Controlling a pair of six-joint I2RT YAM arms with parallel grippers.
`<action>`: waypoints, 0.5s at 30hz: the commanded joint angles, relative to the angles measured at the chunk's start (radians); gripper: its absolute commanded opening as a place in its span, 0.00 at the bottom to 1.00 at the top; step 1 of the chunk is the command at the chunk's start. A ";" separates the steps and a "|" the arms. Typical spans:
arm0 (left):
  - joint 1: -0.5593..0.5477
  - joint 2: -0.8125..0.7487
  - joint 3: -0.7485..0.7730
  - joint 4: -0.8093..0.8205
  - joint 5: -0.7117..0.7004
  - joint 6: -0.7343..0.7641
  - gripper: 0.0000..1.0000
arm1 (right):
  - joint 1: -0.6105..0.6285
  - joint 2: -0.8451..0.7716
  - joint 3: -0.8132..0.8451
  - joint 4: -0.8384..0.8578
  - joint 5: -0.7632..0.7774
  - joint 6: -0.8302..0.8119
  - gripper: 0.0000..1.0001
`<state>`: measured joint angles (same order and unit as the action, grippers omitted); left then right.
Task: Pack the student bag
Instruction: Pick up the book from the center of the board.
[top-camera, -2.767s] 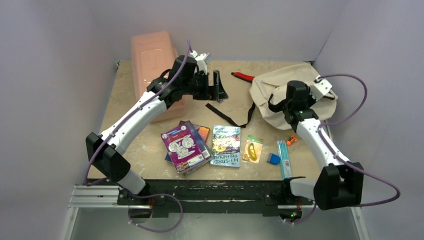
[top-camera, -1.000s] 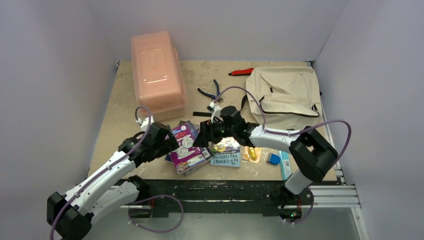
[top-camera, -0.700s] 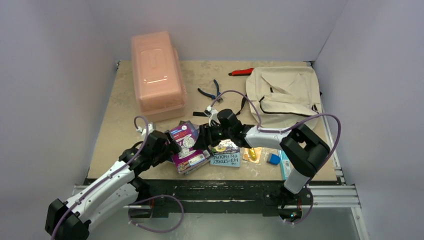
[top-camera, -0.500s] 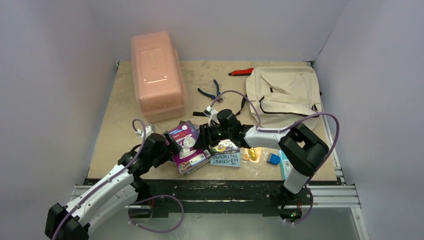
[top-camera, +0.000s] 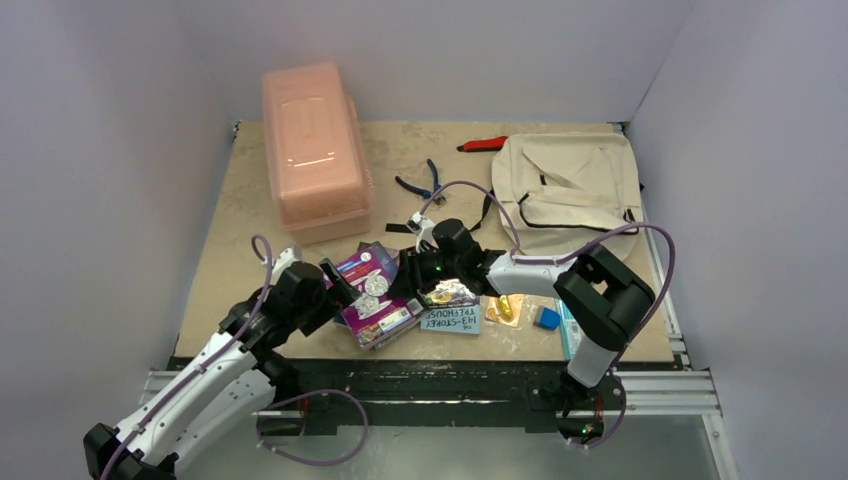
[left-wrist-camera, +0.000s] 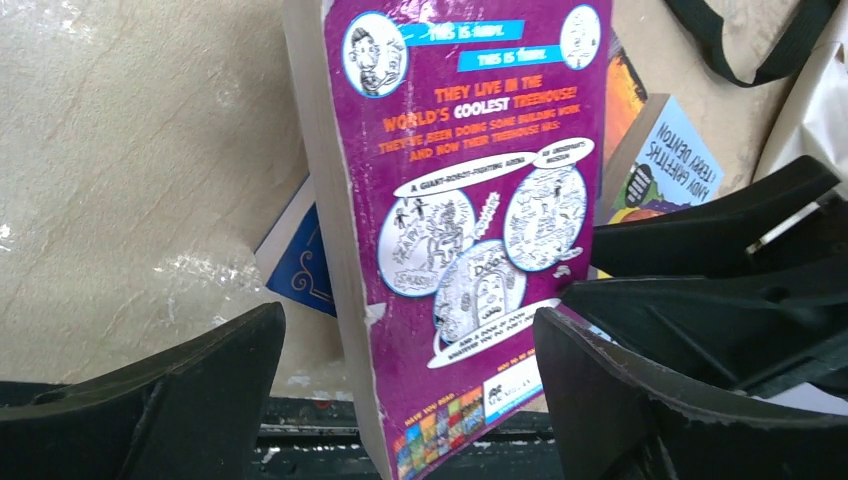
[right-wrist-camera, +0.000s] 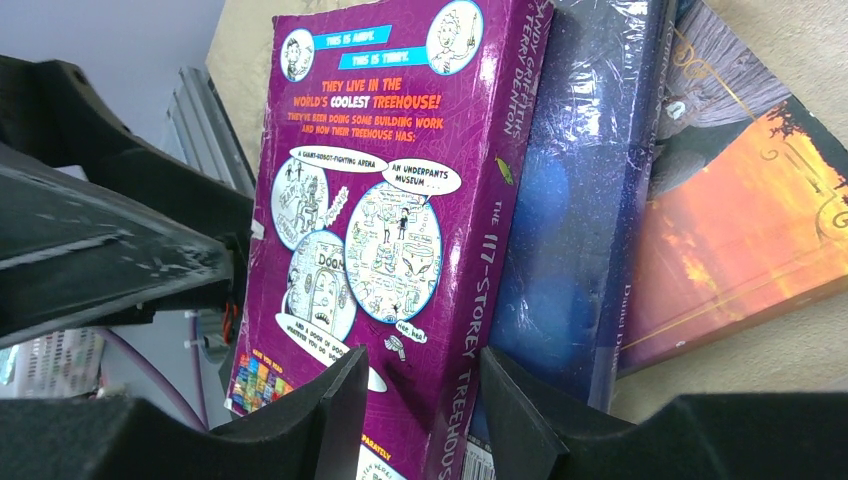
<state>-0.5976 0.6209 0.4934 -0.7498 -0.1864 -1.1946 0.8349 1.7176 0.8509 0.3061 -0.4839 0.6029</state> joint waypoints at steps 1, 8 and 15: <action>-0.004 0.036 0.096 -0.094 -0.006 0.003 0.93 | 0.013 0.016 0.006 -0.009 0.023 -0.008 0.49; -0.004 -0.003 0.018 0.034 0.076 -0.008 0.79 | 0.013 0.010 0.002 -0.005 0.022 -0.009 0.49; -0.004 0.025 -0.062 0.114 0.092 -0.055 0.89 | 0.016 0.013 0.001 0.004 0.015 -0.008 0.48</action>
<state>-0.5980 0.6289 0.4950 -0.7334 -0.1261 -1.2045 0.8375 1.7176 0.8509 0.3084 -0.4816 0.6029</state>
